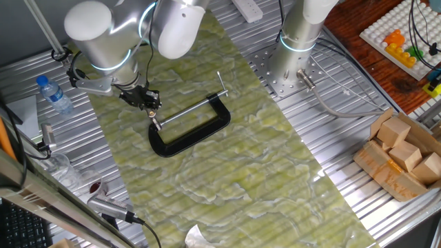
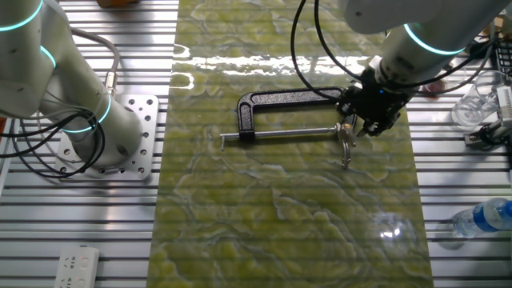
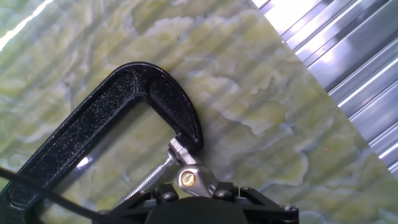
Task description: Turn off the water tap
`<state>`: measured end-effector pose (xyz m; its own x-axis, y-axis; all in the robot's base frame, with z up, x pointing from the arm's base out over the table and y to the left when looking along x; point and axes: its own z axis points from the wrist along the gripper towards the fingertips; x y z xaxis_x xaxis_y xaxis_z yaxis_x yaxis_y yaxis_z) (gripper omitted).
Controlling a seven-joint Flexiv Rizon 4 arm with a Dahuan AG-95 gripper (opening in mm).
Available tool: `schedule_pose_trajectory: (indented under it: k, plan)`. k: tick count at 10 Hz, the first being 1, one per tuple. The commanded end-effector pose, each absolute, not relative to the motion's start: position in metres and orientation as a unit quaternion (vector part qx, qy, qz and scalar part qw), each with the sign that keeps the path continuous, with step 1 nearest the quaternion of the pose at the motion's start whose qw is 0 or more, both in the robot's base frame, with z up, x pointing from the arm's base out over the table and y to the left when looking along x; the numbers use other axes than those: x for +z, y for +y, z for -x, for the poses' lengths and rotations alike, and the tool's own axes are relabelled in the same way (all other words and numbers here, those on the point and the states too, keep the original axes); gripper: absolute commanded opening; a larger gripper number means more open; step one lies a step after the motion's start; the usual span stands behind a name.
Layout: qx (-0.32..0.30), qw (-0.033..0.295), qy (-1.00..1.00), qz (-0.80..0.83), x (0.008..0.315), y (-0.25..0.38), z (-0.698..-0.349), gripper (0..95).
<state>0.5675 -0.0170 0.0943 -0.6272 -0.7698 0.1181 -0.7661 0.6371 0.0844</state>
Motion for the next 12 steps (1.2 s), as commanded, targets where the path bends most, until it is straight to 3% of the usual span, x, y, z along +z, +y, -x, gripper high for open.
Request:
schedule_pose_trajectory:
  k: [1, 8, 9, 12]
  plan:
    - [-0.013, 0.072, -0.902, -0.426, 0.094, -0.017, -0.568, 38.0]
    - [-0.013, 0.072, -0.902, -0.426, 0.094, -0.017, -0.568, 38.0]
    - [-0.012, 0.045, -0.977, -0.209, 0.154, -0.001, -0.572, 0.0]
    - [-0.014, 0.044, -0.975, -0.216, 0.154, -0.001, -0.572, 0.0]
